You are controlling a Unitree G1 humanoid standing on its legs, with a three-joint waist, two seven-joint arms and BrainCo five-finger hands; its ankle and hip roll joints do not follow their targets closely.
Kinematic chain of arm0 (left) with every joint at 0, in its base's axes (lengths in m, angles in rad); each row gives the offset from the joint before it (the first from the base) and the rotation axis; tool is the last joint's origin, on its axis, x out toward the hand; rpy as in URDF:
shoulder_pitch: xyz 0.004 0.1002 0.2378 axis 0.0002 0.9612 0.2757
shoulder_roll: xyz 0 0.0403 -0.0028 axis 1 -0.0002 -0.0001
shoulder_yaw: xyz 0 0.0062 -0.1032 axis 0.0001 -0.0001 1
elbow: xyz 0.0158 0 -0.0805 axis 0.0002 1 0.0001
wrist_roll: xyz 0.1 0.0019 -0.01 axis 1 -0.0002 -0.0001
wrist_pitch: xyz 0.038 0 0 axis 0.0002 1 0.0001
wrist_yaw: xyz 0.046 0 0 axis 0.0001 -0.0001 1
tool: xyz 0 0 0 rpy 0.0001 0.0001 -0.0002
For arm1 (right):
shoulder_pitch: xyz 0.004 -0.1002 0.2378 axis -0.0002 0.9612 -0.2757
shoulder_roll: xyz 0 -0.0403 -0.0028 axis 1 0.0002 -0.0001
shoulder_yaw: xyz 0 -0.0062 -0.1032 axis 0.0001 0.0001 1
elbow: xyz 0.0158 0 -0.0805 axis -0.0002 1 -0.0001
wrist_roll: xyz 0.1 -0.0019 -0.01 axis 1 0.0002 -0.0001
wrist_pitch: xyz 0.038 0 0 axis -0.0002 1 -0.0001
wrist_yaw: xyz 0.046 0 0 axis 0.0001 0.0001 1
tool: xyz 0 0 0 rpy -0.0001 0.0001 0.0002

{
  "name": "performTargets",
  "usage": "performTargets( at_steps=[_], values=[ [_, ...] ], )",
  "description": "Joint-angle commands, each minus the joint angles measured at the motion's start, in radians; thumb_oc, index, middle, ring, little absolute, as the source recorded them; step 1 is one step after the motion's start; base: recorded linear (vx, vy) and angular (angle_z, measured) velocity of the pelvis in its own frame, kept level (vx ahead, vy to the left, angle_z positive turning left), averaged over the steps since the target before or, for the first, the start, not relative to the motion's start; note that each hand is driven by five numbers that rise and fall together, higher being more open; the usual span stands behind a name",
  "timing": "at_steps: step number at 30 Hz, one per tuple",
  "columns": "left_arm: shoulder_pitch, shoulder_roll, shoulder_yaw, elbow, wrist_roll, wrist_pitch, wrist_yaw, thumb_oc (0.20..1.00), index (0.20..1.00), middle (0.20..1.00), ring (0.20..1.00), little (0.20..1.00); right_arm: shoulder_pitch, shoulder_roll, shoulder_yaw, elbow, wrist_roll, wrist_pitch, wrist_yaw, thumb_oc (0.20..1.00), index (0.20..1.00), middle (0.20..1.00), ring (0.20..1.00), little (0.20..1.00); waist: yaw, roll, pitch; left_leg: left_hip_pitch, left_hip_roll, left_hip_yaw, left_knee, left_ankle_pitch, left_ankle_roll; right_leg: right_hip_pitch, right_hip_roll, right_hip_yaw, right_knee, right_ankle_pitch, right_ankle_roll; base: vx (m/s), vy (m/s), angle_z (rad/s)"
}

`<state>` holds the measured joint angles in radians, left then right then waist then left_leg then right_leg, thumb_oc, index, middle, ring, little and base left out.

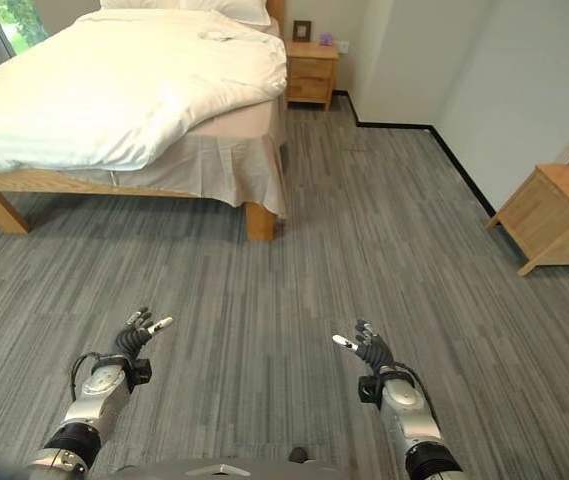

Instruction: Making the bed.

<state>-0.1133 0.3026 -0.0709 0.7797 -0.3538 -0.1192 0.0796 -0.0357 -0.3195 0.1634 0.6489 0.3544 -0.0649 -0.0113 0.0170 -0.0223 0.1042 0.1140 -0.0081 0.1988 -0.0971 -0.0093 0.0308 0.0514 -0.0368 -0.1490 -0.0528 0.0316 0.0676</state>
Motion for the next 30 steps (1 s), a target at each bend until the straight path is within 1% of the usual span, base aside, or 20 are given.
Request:
performTargets(
  at_steps=[1, 2, 3, 7, 9, 10, 11, 15, 18, 19, 20, 21, 22, 23, 24, 26, 27, 28, 29, 30],
  values=[
    [-0.062, 0.014, -0.020, -0.027, -0.024, -0.029, 0.013, 1.000, 1.000, 1.000, 1.000, 1.000, -0.064, -0.025, 0.010, -0.004, -0.037, -0.029, -0.014, 1.000, 1.000, 1.000, 1.000, 1.000, 0.002, -0.027, 0.021, 0.008, -0.015, -0.046, 0.010, -0.023, -0.002, -0.139, -0.181, 0.060, 0.331, 0.122, 0.131, 0.04, 0.173, -0.37],
    [-0.062, 0.014, -0.020, -0.028, -0.024, -0.028, 0.013, 1.000, 1.000, 1.000, 1.000, 1.000, -0.064, -0.024, 0.010, -0.004, -0.037, -0.029, -0.014, 1.000, 1.000, 1.000, 1.000, 1.000, 0.004, -0.027, 0.018, 0.004, -0.015, -0.045, 0.010, -0.021, -0.002, -0.143, -0.180, 0.061, 0.330, 0.125, 0.130, 0.05, 0.200, -0.29],
    [-0.067, 0.018, -0.020, -0.047, -0.033, -0.025, 0.022, 1.000, 1.000, 1.000, 1.000, 1.000, -0.071, -0.010, 0.021, 0.006, -0.024, -0.027, -0.017, 1.000, 1.000, 1.000, 1.000, 1.000, -0.005, -0.014, 0.058, 0.026, -0.015, -0.053, 0.010, -0.035, 0.019, -0.236, -0.184, 0.083, 0.537, 0.190, 0.132, 0.04, 0.141, -0.08],
    [-0.077, 0.022, -0.022, -0.050, -0.015, -0.019, 0.028, 1.000, 1.000, 1.000, 1.000, 1.000, -0.062, 0.013, 0.031, 0.027, -0.014, -0.021, -0.003, 1.000, 1.000, 1.000, 1.000, 1.000, -0.029, -0.005, 0.081, 0.076, -0.001, -0.048, 0.010, -0.064, 0.017, -0.363, -0.173, 0.085, 0.624, 0.183, 0.138, 0.22, 0.086, 0.13],
    [-0.085, 0.022, -0.029, -0.053, -0.012, -0.021, 0.027, 1.000, 1.000, 1.000, 1.000, 1.000, -0.043, 0.014, 0.028, 0.021, -0.010, -0.016, 0.011, 1.000, 1.000, 1.000, 1.000, 1.000, -0.060, -0.009, 0.079, 0.124, 0.005, -0.065, 0.010, -0.085, -0.009, -0.393, -0.160, 0.062, 0.459, 0.174, 0.135, 0.59, -0.121, 0.03],
    [-0.117, 0.027, -0.042, -0.033, -0.014, -0.024, 0.027, 1.000, 1.000, 1.000, 1.000, 1.000, -0.023, 0.008, 0.016, 0.023, 0.001, -0.021, 0.008, 1.000, 1.000, 1.000, 1.000, 1.000, -0.106, -0.025, 0.075, 0.177, 0.005, -0.104, 0.010, -0.109, -0.043, -0.410, -0.130, 0.074, 0.182, 0.191, 0.145, 0.78, -0.250, 0.15],
    [-0.135, 0.027, -0.049, -0.024, -0.007, -0.023, 0.025, 1.000, 1.000, 1.000, 1.000, 1.000, 0.000, 0.004, 0.006, 0.005, -0.001, -0.021, 0.009, 1.000, 1.000, 1.000, 1.000, 1.000, -0.129, -0.029, 0.072, 0.203, 0.018, -0.122, 0.010, -0.120, -0.060, -0.411, -0.111, 0.083, 0.088, 0.206, 0.156, 0.80, -0.279, 0.35],
    [-0.152, 0.014, -0.077, -0.020, 0.032, -0.023, 0.017, 1.000, 1.000, 1.000, 1.000, 1.000, 0.049, -0.011, -0.018, -0.018, -0.021, -0.013, 0.024, 1.000, 1.000, 1.000, 1.000, 1.000, -0.163, -0.022, 0.047, 0.264, 0.061, -0.164, 0.010, -0.132, -0.087, -0.416, -0.093, 0.062, -0.020, 0.243, 0.175, 0.54, -0.217, 0.74],
    [-0.108, -0.020, -0.098, -0.081, 0.008, -0.017, 0.003, 1.000, 1.000, 1.000, 1.000, 1.000, 0.062, -0.024, -0.004, 0.002, -0.019, -0.013, 0.035, 1.000, 1.000, 1.000, 1.000, 1.000, -0.153, -0.004, 0.004, 0.210, 0.143, -0.193, 0.296, 0.167, -0.158, -0.321, -0.051, 0.018, 0.064, 0.206, 0.083, 0.57, -0.313, 0.65],
    [-0.108, -0.019, -0.098, -0.081, 0.008, -0.017, 0.003, 1.000, 1.000, 1.000, 1.000, 1.000, 0.062, -0.024, -0.004, 0.002, -0.019, -0.013, 0.035, 1.000, 1.000, 1.000, 1.000, 1.000, -0.155, -0.006, 0.003, 0.208, 0.141, -0.195, 0.295, 0.169, -0.158, -0.323, -0.054, 0.017, 0.064, 0.206, 0.083, 0.58, -0.484, 0.34],
    [-0.102, -0.024, -0.112, -0.102, -0.023, -0.001, -0.017, 1.000, 1.000, 1.000, 1.000, 1.000, 0.055, -0.041, 0.005, -0.029, 0.006, -0.006, 0.035, 1.000, 1.000, 1.000, 1.000, 1.000, -0.139, -0.039, 0.006, 0.025, 0.186, -0.155, 0.621, 0.312, -0.159, -0.229, -0.054, 0.002, 0.059, 0.153, 0.016, 0.39, -0.360, 0.43],
    [-0.102, -0.024, -0.112, -0.102, -0.023, -0.001, -0.017, 1.000, 1.000, 1.000, 1.000, 1.000, 0.055, -0.041, 0.005, -0.029, 0.006, -0.006, 0.035, 1.000, 1.000, 1.000, 1.000, 1.000, -0.139, -0.039, 0.006, 0.024, 0.185, -0.155, 0.621, 0.313, -0.158, -0.230, -0.054, 0.001, 0.059, 0.153, 0.016, 0.72, -0.729, 0.44],
    [-0.118, -0.019, -0.120, -0.113, -0.033, -0.007, -0.021, 1.000, 1.000, 1.000, 1.000, 1.000, 0.054, -0.060, 0.022, -0.085, 0.025, -0.021, 0.037, 1.000, 1.000, 1.000, 1.000, 1.000, -0.097, -0.082, 0.040, -0.115, 0.215, -0.097, 0.837, 0.309, -0.125, -0.135, -0.039, 0.019, 0.022, 0.101, -0.039, 0.32, -0.369, 0.06],
    [-0.119, -0.019, -0.121, -0.113, -0.033, -0.007, -0.021, 1.000, 1.000, 1.000, 1.000, 1.000, 0.054, -0.060, 0.021, -0.086, 0.025, -0.020, 0.037, 1.000, 1.000, 1.000, 1.000, 1.000, -0.098, -0.079, 0.040, -0.122, 0.218, -0.101, 0.845, 0.306, -0.125, -0.137, -0.037, 0.016, 0.022, 0.101, -0.040, 0.61, -0.581, 0.02],
    [-0.149, -0.032, -0.139, -0.100, -0.044, -0.007, -0.015, 1.000, 1.000, 1.000, 1.000, 1.000, 0.008, -0.082, 0.038, -0.072, 0.014, -0.021, 0.014, 1.000, 1.000, 1.000, 1.000, 1.000, -0.051, -0.091, 0.075, -0.282, 0.201, -0.077, 0.917, 0.255, -0.128, -0.058, -0.033, 0.024, 0.009, 0.065, -0.049, 0.45, -0.260, 0.08],
    [-0.167, -0.041, -0.145, -0.081, -0.055, -0.009, -0.016, 1.000, 1.000, 1.000, 1.000, 1.000, -0.023, -0.090, 0.044, -0.059, 0.011, -0.020, 0.006, 1.000, 1.000, 1.000, 1.000, 1.000, -0.039, -0.092, 0.078, -0.337, 0.195, -0.055, 0.858, 0.234, -0.130, -0.026, -0.034, 0.021, -0.003, 0.055, -0.045, 0.41, -0.171, 0.32],
    [-0.171, -0.045, -0.148, -0.081, -0.070, -0.009, -0.023, 1.000, 1.000, 1.000, 1.000, 1.000, -0.051, -0.097, 0.048, -0.063, 0.009, -0.019, 0.002, 1.000, 1.000, 1.000, 1.000, 1.000, -0.022, -0.089, 0.076, -0.363, 0.188, -0.028, 0.766, 0.228, -0.134, 0.007, -0.034, 0.012, -0.012, 0.046, -0.041, 0.59, -0.090, -0.05],
    [-0.162, -0.052, -0.154, -0.086, -0.074, -0.014, -0.029, 1.000, 1.000, 1.000, 1.000, 1.000, -0.080, -0.101, 0.049, -0.088, 0.003, -0.027, -0.006, 1.000, 1.000, 1.000, 1.000, 1.000, 0.000, -0.075, 0.064, -0.374, 0.182, 0.052, 0.544, 0.248, -0.140, 0.055, -0.017, 0.007, -0.025, 0.025, -0.031, 0.60, -0.090, -0.23],
    [-0.162, -0.052, -0.154, -0.086, -0.074, -0.014, -0.029, 1.000, 1.000, 1.000, 1.000, 1.000, -0.080, -0.101, 0.049, -0.088, 0.003, -0.027, -0.006, 1.000, 1.000, 1.000, 1.000, 1.000, 0.001, -0.078, 0.063, -0.370, 0.178, 0.055, 0.535, 0.253, -0.139, 0.054, -0.020, 0.009, -0.025, 0.026, -0.031, 0.63, -0.069, -0.27],
    [-0.153, -0.045, -0.157, -0.094, -0.058, -0.015, -0.031, 1.000, 1.000, 1.000, 1.000, 1.000, -0.087, -0.104, 0.048, -0.099, -0.006, -0.032, -0.005, 1.000, 1.000, 1.000, 1.000, 1.000, 0.017, -0.067, 0.054, -0.374, 0.147, 0.099, 0.382, 0.275, -0.142, 0.082, -0.003, 0.009, -0.033, 0.012, -0.020, 0.68, -0.055, -0.10]
  ],
)
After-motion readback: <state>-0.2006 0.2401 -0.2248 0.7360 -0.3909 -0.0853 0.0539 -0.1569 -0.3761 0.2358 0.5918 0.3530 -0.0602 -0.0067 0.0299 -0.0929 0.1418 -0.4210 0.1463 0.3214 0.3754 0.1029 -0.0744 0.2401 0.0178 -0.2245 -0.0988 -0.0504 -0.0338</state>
